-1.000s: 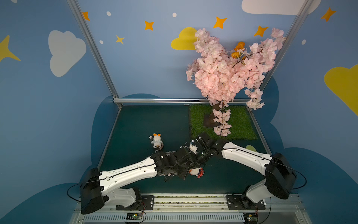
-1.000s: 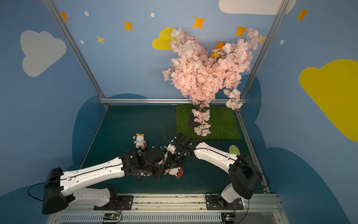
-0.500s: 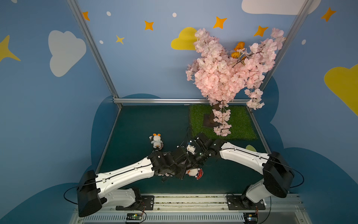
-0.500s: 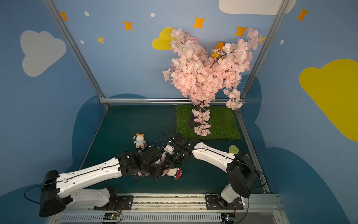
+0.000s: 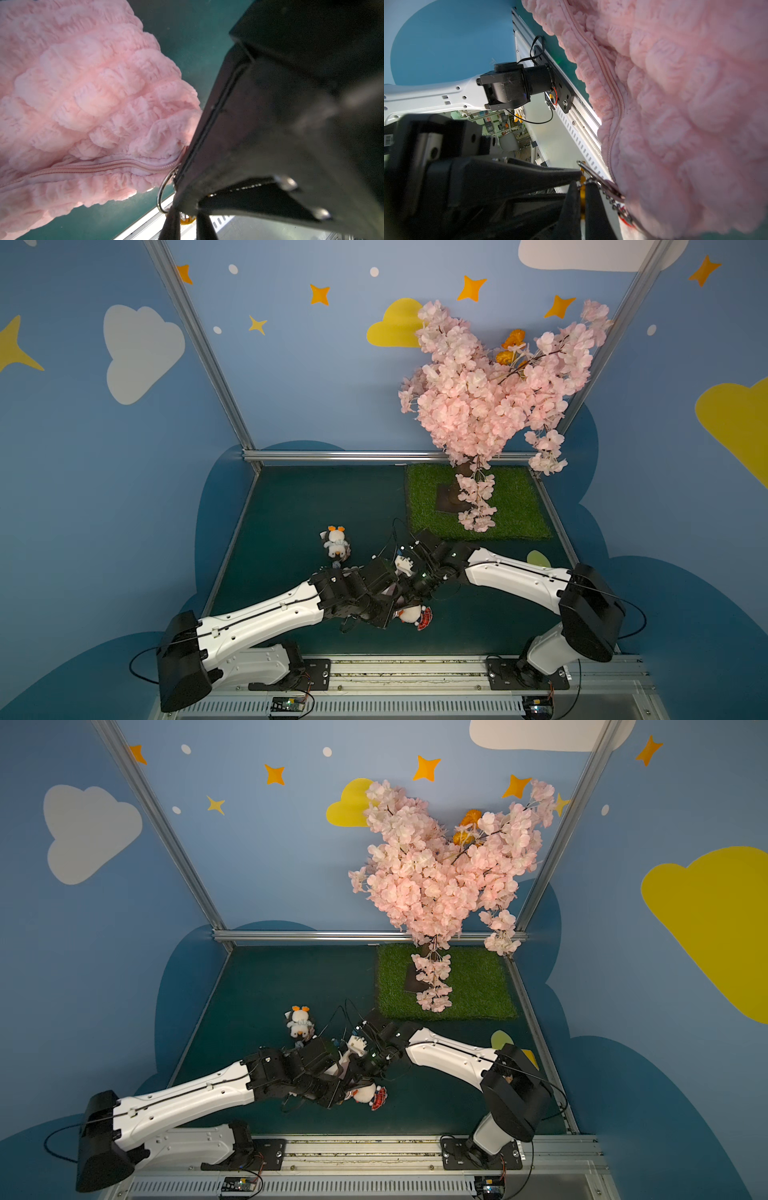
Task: Remove the decoration from the bag
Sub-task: Remove the decoration item from the bag.
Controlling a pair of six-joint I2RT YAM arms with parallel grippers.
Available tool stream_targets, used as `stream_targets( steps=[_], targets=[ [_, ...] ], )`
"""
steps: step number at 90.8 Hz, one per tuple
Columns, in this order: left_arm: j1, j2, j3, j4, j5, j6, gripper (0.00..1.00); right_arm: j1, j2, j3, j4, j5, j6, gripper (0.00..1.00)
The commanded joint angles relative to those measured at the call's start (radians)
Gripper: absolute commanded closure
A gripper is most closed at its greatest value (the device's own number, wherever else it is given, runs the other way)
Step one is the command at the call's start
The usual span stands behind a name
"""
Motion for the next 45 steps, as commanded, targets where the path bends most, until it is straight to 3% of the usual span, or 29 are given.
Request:
stream_targets(
  steps=[1,30,45],
  targets=[
    [0.028,-0.038,-0.017,-0.098,-0.104,-0.03,0.88,0.035,0.013,0.005,-0.08,-0.023,0.0,1.0],
    [0.026,-0.051,-0.013,-0.155,-0.117,-0.046,0.88,0.068,0.037,0.027,-0.121,0.017,-0.03,1.0],
    [0.028,-0.066,-0.006,-0.183,-0.13,-0.048,0.87,0.063,0.043,0.031,-0.102,-0.024,-0.042,1.0]
  ],
)
